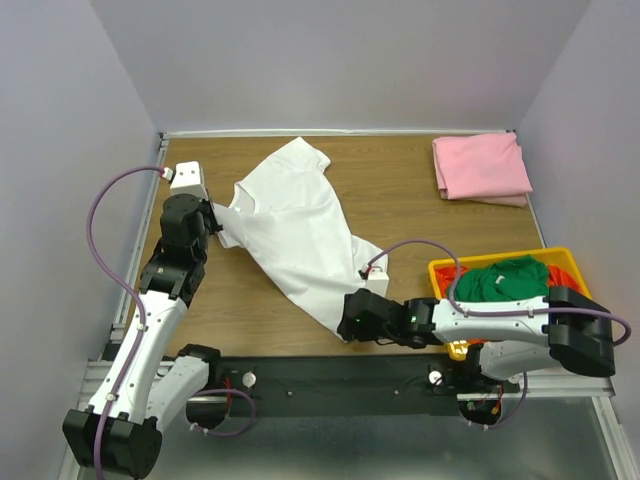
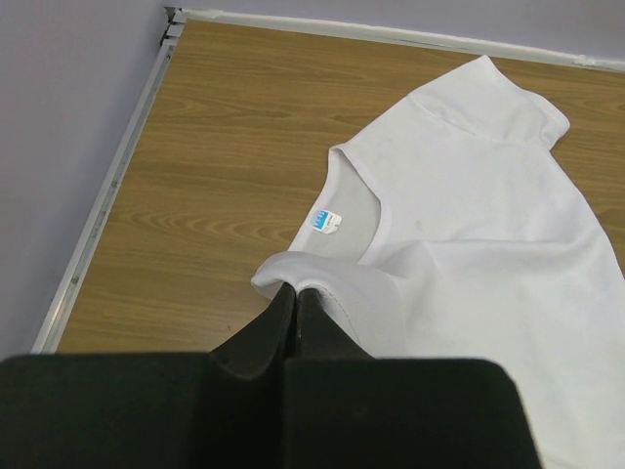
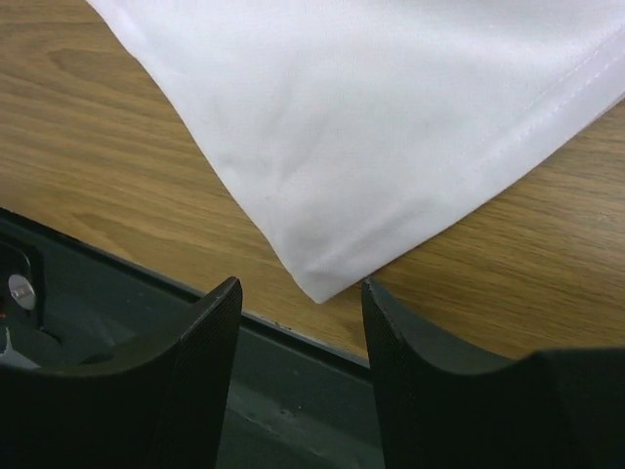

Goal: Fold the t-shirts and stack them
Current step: Flatten the tshirt out

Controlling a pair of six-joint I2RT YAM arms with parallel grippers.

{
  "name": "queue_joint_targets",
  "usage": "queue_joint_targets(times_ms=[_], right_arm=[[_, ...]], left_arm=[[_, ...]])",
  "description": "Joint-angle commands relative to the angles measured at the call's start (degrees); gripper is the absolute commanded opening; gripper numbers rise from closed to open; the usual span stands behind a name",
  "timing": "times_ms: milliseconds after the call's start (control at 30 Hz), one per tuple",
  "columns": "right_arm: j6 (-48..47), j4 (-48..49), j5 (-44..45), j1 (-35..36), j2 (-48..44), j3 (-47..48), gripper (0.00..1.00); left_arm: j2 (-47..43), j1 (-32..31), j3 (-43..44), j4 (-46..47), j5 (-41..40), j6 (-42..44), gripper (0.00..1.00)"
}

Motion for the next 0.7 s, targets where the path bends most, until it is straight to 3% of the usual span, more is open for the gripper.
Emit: queue_joint_targets(times_ms=[0, 533, 667], right_arm=[[1.9, 0.0, 4.4, 1.4, 2.4, 2.1, 0.59], [3.8, -8.0, 6.1, 5.1, 13.2, 9.3, 0.56], [4.6, -8.9, 6.3, 5.2, 14.7, 9.1, 0.47]], left_arm=[[-0.3, 0.5, -0.4, 1.5, 1.2, 0.9, 0.0], [-0.3, 0.5, -0.9, 2.3, 2.6, 1.4, 0.0], [-0.4, 0.5, -1.0, 2.2, 2.6, 1.4, 0.0]])
